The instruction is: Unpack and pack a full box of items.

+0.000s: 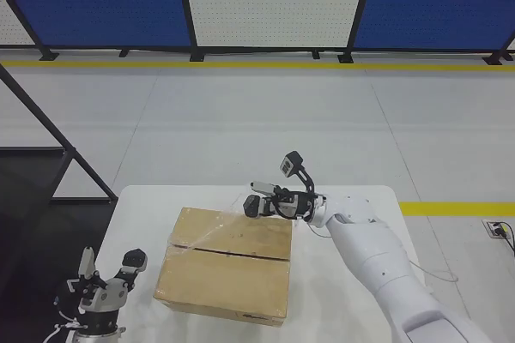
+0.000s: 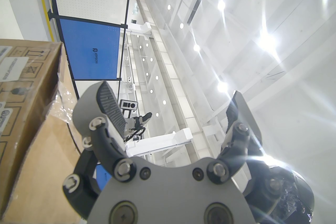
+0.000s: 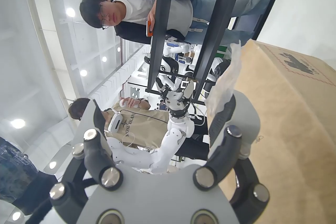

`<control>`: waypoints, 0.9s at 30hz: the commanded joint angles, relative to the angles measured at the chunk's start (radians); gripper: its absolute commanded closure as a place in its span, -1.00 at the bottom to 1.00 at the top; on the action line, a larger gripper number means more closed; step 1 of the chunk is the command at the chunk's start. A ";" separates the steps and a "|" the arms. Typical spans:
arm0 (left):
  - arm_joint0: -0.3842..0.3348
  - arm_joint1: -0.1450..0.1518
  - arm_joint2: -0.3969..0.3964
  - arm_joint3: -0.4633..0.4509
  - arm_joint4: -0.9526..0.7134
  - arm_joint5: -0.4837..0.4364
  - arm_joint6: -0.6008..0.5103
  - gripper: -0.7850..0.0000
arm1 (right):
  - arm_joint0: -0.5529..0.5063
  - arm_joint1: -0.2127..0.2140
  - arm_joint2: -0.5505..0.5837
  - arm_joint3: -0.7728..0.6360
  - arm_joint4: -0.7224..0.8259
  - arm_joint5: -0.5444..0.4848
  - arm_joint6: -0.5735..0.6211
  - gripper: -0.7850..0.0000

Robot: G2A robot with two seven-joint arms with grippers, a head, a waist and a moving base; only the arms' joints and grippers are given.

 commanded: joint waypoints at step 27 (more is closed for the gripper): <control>0.054 -0.004 -0.040 -0.024 -0.043 -0.029 -0.034 -1.00 | -0.050 0.002 -0.054 -0.230 0.098 0.069 0.070 -1.00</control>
